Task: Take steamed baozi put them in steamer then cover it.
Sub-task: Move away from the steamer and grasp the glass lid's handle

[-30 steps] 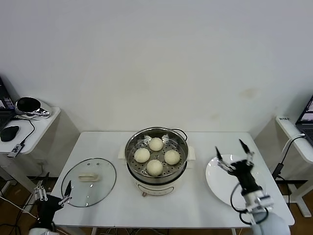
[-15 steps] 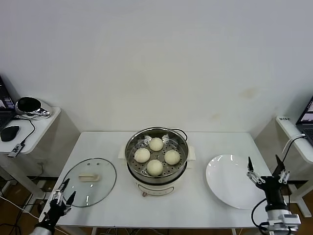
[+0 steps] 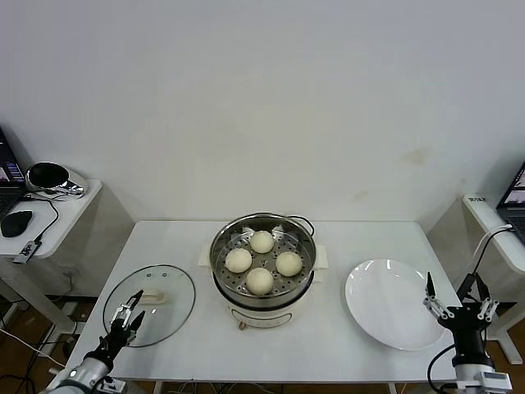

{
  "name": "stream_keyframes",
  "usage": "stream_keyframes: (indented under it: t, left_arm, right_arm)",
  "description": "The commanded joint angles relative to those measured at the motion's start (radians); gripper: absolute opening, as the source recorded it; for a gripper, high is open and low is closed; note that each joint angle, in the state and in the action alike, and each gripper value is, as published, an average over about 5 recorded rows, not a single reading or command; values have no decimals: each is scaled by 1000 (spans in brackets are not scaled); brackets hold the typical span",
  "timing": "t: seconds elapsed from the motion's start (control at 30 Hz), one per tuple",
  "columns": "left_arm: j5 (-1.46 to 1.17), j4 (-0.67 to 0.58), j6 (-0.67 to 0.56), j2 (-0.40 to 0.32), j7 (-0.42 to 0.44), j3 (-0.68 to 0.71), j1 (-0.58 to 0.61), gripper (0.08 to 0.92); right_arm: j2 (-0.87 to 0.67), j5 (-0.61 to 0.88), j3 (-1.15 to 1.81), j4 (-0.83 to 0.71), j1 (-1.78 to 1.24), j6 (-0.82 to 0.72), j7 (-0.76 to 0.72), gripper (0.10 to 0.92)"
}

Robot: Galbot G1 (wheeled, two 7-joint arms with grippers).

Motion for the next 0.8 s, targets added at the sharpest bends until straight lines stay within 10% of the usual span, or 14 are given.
stream_keyframes:
  t: [0.03,0.8]
  left_arm:
    - [54,117,-7,7,10,67,-168,823]
    - [33,284,8,4,10,96,-300,823]
  right_arm:
    - [10,-2,13,7,-16,3,9,823]
    - [14,-17,20,1,-31,13,2,823]
